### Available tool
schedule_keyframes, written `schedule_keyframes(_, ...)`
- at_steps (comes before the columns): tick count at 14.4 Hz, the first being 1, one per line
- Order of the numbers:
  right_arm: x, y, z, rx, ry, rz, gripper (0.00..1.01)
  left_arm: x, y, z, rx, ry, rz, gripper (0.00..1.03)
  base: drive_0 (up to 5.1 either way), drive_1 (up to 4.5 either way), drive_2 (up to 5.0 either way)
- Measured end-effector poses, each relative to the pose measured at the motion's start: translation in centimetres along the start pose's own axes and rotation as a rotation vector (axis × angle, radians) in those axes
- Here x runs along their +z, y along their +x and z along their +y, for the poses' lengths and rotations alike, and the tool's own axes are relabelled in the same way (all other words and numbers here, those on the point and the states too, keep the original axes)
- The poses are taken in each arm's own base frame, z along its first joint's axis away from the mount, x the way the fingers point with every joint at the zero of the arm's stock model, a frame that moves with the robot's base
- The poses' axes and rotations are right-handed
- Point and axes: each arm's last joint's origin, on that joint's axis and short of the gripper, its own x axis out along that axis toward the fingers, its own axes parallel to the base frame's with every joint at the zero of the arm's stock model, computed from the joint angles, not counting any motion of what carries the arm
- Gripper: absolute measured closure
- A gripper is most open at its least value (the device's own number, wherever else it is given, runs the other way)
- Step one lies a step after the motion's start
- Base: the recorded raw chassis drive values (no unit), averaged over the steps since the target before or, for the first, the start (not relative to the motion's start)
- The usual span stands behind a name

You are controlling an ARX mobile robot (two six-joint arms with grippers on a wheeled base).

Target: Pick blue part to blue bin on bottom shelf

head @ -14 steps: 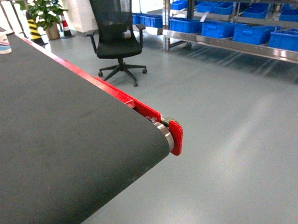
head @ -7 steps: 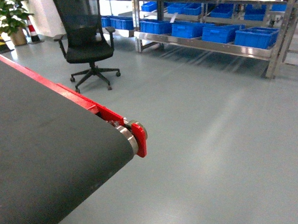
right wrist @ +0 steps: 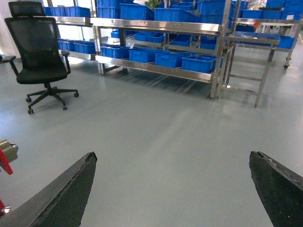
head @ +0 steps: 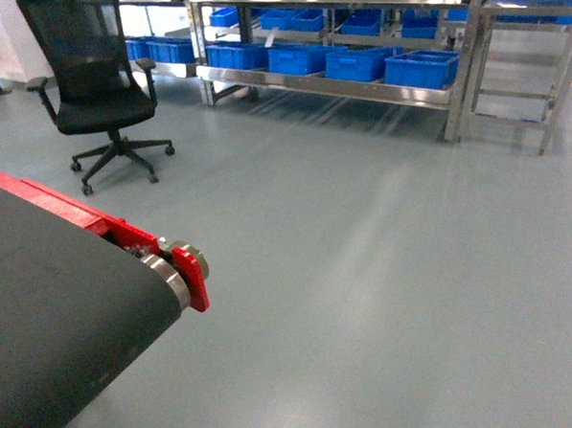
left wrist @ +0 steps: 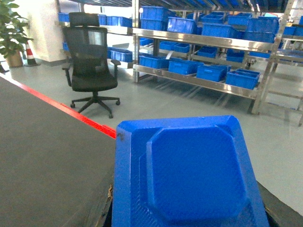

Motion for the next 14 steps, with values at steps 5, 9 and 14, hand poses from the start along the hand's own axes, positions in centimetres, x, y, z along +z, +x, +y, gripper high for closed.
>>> schedule_keyframes(5, 0.00, 0.00, 0.00, 0.000, 0.000, 0.000, 0.03, 0.00, 0.00, 0.00, 0.000, 0.000, 0.000, 0.58, -1.6, -1.63, -1.6)
schedule_keyframes(9, 0.00, 0.00, 0.00, 0.000, 0.000, 0.000, 0.03, 0.00, 0.00, 0.00, 0.000, 0.000, 0.000, 0.59, -1.6, -1.60, -1.6)
schedule_keyframes(14, 0.00, 0.00, 0.00, 0.000, 0.000, 0.000, 0.03, 0.00, 0.00, 0.00, 0.000, 0.000, 0.000, 0.59, -1.6, -1.60, -1.6)
